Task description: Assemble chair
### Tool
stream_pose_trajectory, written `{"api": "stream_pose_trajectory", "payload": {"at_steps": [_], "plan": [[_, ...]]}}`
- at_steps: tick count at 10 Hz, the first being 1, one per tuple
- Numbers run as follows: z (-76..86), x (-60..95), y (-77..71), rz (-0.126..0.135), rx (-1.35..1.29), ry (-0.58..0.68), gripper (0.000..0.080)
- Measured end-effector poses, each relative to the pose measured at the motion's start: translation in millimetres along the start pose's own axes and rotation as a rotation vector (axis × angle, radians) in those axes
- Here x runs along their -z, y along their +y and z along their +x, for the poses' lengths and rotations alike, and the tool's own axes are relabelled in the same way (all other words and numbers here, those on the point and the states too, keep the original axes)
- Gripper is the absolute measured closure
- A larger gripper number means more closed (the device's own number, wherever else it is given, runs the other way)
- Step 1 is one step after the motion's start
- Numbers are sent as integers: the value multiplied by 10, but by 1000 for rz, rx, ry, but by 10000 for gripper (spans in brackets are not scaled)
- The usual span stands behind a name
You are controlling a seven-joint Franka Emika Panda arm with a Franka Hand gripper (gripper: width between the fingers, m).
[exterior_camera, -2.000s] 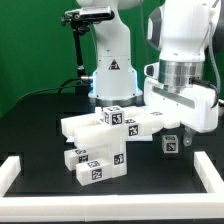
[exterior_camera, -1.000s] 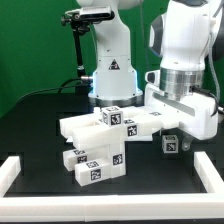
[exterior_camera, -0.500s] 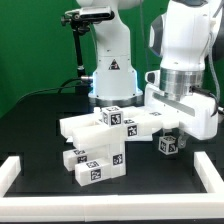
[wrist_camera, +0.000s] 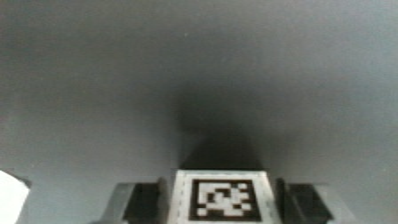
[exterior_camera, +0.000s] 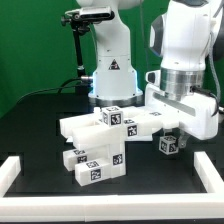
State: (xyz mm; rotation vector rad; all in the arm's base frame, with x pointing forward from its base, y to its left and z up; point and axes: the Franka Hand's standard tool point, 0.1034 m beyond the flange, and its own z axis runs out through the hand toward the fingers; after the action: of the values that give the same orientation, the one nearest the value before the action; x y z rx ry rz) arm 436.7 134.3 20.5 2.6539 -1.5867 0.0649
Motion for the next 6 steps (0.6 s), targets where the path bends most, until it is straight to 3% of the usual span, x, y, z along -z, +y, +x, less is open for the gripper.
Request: {"api": "stream_pose_trajectory", "payload": {"at_steps": [1, 3, 4, 6], "plan": [[-107, 175, -15, 23, 12, -22, 517], [-168, 536, 47, 78, 3, -71, 517], [-196, 725, 66, 92, 8, -103, 517], [13, 1116, 89, 138, 28, -158, 517]]}}
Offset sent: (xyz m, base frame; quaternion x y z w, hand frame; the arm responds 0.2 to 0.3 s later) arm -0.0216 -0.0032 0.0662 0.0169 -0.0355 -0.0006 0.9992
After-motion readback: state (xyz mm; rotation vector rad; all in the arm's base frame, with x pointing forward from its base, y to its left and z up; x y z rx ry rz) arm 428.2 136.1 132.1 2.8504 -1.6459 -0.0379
